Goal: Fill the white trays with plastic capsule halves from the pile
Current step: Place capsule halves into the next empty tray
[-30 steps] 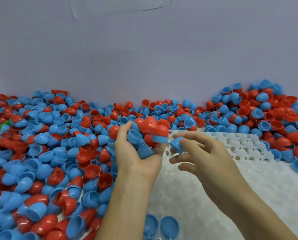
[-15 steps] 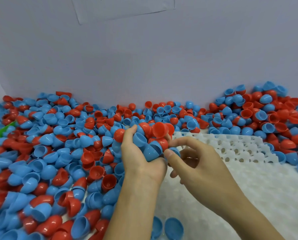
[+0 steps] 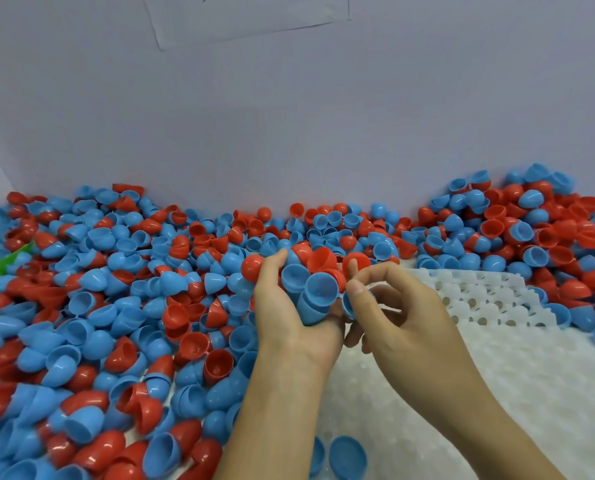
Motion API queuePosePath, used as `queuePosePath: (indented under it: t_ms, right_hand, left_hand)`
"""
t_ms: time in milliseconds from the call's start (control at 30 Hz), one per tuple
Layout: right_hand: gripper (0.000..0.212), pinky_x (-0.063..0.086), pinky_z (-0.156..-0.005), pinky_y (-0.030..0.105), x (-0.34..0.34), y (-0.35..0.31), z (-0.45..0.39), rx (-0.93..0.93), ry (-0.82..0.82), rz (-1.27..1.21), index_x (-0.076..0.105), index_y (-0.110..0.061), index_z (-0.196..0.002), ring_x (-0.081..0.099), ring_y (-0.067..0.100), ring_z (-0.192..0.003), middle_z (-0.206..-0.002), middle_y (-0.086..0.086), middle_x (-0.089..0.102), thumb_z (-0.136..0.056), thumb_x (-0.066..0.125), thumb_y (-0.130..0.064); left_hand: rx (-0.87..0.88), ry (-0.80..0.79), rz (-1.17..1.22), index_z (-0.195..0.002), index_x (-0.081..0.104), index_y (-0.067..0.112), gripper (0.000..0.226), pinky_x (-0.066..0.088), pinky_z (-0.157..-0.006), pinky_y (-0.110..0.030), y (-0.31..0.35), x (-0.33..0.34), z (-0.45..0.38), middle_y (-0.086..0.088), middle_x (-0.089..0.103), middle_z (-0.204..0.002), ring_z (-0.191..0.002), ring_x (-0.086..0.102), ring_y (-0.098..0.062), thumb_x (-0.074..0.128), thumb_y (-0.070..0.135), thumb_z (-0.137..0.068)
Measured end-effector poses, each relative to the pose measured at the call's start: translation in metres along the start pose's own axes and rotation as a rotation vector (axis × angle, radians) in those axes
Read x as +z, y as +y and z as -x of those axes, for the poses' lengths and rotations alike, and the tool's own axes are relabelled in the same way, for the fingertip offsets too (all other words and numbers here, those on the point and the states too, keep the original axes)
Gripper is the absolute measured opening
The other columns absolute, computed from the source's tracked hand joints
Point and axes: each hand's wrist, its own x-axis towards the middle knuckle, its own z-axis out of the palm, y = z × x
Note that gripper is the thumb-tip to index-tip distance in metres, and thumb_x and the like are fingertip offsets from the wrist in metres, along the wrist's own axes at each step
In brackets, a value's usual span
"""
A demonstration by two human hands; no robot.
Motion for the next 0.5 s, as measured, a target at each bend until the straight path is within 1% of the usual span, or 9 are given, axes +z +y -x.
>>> queuePosePath:
  t_ms: [33,100,167,233,300,333,400,433,500]
  right_hand:
    - [0.011,0.048,-0.052,0.016,0.000,0.000,0.000,0.015,-0.001,-0.020,0.061,-0.020,-0.085,0.065,0.012,-0.054,-0.066,-0.002,0.067,-0.095,0.060,-0.024]
    - [0.010,0.048,-0.052,0.016,-0.001,-0.001,0.000,0.046,-0.010,-0.057,0.057,-0.020,-0.087,0.065,0.014,-0.053,-0.065,-0.001,0.067,-0.095,0.058,-0.027]
    - [0.009,0.048,-0.052,0.017,-0.002,-0.002,0.000,0.068,-0.023,-0.080,0.055,-0.022,-0.088,0.065,0.015,-0.053,-0.066,-0.001,0.069,-0.096,0.056,-0.027]
    - [0.009,0.049,-0.052,0.019,-0.002,-0.002,0.000,0.081,-0.035,-0.115,0.054,-0.023,-0.088,0.065,0.017,-0.053,-0.065,0.000,0.069,-0.097,0.055,-0.026]
    - [0.011,0.050,-0.053,0.021,-0.003,-0.005,0.001,0.088,-0.050,-0.171,0.053,-0.025,-0.087,0.065,0.019,-0.054,-0.067,0.004,0.069,-0.099,0.053,-0.024]
    - [0.012,0.050,-0.053,0.022,-0.003,-0.006,0.001,0.096,-0.058,-0.218,0.053,-0.026,-0.088,0.065,0.020,-0.055,-0.068,0.006,0.069,-0.099,0.052,-0.022]
    - [0.014,0.050,-0.051,0.023,-0.005,-0.010,0.001,0.136,-0.069,-0.357,0.053,-0.028,-0.089,0.067,0.025,-0.058,-0.068,0.008,0.068,-0.100,0.052,-0.019]
    - [0.016,0.049,-0.047,0.024,-0.007,-0.011,0.000,0.165,-0.064,-0.420,0.054,-0.029,-0.090,0.068,0.029,-0.058,-0.068,0.008,0.067,-0.100,0.052,-0.017]
    - [0.021,0.048,-0.041,0.024,-0.012,-0.013,-0.002,0.239,-0.037,-0.463,0.054,-0.032,-0.094,0.071,0.037,-0.061,-0.069,0.009,0.067,-0.101,0.050,-0.012]
  left_hand:
    - [0.004,-0.006,-0.005,-0.097,0.062,0.013,0.022,0.058,-0.086,-0.038,-0.001,0.000,0.000,-0.011,0.066,-0.088,-0.084,0.069,-0.024,0.066,0.034,-0.089]
    - [0.000,-0.003,-0.003,-0.085,0.059,0.014,0.020,0.059,-0.067,-0.031,-0.002,0.000,0.001,-0.006,0.062,-0.068,-0.061,0.065,-0.019,0.065,0.032,-0.090]
    - [-0.001,0.006,0.007,-0.085,0.059,0.016,0.018,0.057,-0.056,-0.029,-0.002,0.000,0.001,-0.004,0.061,-0.061,-0.051,0.063,-0.017,0.065,0.032,-0.091]
    - [0.012,0.013,0.013,-0.086,0.058,0.017,0.016,0.055,-0.049,-0.028,-0.001,0.001,0.002,-0.003,0.061,-0.059,-0.046,0.062,-0.015,0.064,0.030,-0.092]
    - [0.028,0.019,0.021,-0.082,0.058,0.017,0.017,0.054,-0.048,-0.028,0.000,0.000,0.002,-0.003,0.061,-0.058,-0.046,0.062,-0.015,0.064,0.029,-0.093]
    - [0.033,0.015,0.022,-0.079,0.058,0.016,0.019,0.057,-0.053,-0.030,0.002,-0.001,0.001,-0.003,0.061,-0.060,-0.051,0.063,-0.016,0.064,0.029,-0.092]
    - [0.031,0.023,0.027,-0.079,0.061,0.015,0.018,0.061,-0.076,-0.036,0.006,-0.001,-0.001,-0.004,0.065,-0.073,-0.069,0.066,-0.019,0.066,0.029,-0.090]
    - [0.027,0.028,0.042,-0.083,0.063,0.014,0.016,0.061,-0.079,-0.036,0.008,-0.002,-0.001,-0.005,0.066,-0.077,-0.071,0.067,-0.019,0.067,0.029,-0.089]
    - [0.018,0.014,0.089,-0.087,0.065,0.012,0.016,0.061,-0.061,-0.030,0.011,-0.003,-0.002,-0.005,0.068,-0.074,-0.060,0.067,-0.017,0.068,0.027,-0.088]
